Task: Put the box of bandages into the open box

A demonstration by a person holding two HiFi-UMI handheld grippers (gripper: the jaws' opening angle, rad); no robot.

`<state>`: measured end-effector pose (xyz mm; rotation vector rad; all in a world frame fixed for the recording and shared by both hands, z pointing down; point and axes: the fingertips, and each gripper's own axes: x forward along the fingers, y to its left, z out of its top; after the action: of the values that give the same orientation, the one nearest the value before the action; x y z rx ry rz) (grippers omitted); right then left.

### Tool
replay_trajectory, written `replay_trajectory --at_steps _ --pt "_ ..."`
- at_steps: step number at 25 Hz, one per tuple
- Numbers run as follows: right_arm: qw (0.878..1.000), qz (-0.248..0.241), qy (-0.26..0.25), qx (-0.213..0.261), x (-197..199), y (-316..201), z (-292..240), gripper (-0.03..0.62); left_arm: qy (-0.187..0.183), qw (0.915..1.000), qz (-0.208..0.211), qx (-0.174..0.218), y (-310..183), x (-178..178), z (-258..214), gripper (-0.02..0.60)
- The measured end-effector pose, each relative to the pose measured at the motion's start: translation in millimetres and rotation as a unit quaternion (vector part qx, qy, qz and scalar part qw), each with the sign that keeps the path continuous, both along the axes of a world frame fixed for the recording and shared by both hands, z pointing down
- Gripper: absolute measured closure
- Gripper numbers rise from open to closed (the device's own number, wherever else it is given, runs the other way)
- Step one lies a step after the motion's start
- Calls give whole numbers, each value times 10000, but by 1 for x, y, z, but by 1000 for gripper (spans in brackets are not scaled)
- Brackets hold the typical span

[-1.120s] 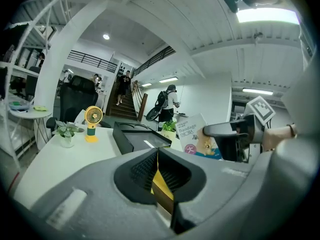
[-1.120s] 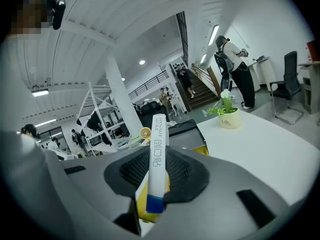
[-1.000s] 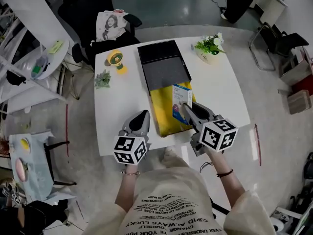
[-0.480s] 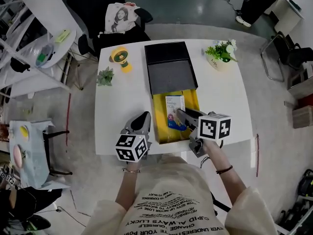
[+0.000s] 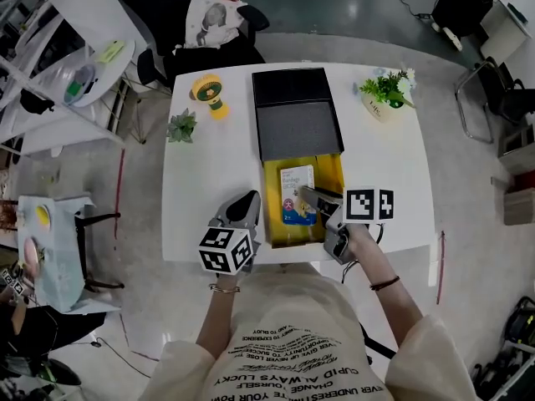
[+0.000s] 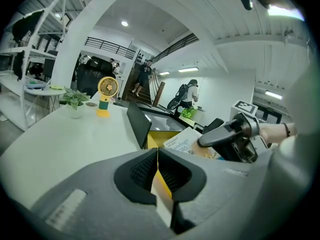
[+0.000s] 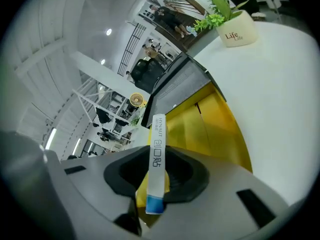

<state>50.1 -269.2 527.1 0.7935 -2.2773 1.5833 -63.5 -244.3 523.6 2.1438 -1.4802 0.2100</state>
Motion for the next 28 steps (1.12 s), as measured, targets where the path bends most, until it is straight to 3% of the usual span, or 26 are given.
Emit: replay_trajectory --at_steps 6,12,28 --pt "9986 251 -132 -456 2 -5 12 502 -44 9996 224 -148 -1 2 6 558" --pt "9977 192 -22 -645 3 -9 16 502 -37 9983 509 -279 -5 5 10 558" --pt "9949 277 788 -560 9 -12 34 493 -14 9939 1071 -267 -17 16 7 558"
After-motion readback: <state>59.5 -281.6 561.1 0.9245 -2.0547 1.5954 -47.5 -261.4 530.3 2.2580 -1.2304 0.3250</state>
